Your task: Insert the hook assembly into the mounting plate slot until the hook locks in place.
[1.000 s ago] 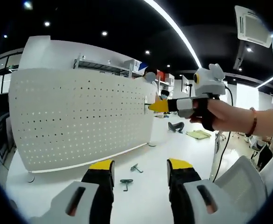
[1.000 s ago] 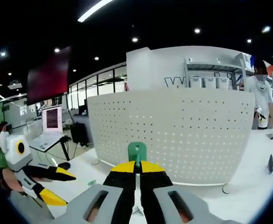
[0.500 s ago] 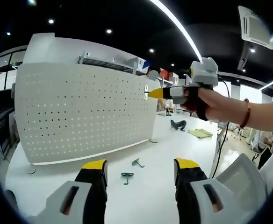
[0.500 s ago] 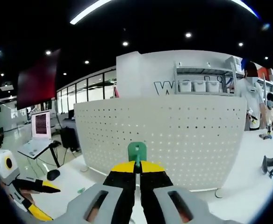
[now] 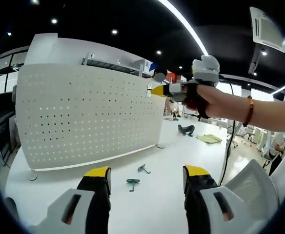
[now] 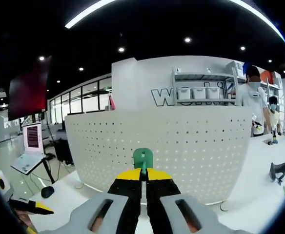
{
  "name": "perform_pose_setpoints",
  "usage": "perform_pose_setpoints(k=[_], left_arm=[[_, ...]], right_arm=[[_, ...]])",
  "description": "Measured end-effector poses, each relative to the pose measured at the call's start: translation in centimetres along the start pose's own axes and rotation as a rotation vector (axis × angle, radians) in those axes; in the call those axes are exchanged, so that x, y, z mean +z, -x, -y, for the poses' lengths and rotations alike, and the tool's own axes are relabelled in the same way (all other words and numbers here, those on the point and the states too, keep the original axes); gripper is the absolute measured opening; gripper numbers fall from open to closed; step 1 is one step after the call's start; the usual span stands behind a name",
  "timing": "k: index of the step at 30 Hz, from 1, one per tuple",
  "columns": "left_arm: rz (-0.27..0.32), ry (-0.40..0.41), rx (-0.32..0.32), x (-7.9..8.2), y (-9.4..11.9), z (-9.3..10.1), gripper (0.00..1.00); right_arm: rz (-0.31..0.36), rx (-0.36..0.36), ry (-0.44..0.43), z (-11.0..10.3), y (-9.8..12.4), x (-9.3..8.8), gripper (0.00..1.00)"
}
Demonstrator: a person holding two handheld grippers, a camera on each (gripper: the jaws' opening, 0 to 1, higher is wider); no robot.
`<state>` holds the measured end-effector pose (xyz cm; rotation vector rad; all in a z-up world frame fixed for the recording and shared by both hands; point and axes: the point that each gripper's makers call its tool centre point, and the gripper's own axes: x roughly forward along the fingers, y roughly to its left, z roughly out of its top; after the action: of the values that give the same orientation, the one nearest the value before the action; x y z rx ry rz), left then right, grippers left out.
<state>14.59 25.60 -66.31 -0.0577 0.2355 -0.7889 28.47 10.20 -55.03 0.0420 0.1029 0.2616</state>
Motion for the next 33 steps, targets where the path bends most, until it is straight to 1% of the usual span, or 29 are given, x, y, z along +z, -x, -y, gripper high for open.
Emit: perform_pose_setpoints(k=[4, 6, 19, 26, 33], left_arm=[[0.002, 0.003, 0.000, 0.1, 0.0, 0.0, 0.62], [0.008, 0.019, -0.009, 0.2, 0.0, 0.2, 0.62], [-0.001, 0.013, -0.013, -0.1, 0.0, 0.4, 0.63], [-0.009, 0.021, -0.007, -0.2, 0.0, 0.2, 0.62], [-0.013, 0.028, -0.008, -0.4, 0.1, 0.1, 0.62]], right_arm=[[0.002, -0.015, -0.010, 0.6, -0.4, 0.2, 0.00], [0.005, -0.022, -0.009, 0.9, -0.5, 0.4, 0.00], [0.026, -0.043, -0.005, 1.6, -2.5, 1.9, 0.00], [0.024, -0.047, -0.005, 1.8, -3.3, 2.1, 0.00], [0.025, -0.068, -0.023, 2.4, -4.2, 2.4, 0.00]])
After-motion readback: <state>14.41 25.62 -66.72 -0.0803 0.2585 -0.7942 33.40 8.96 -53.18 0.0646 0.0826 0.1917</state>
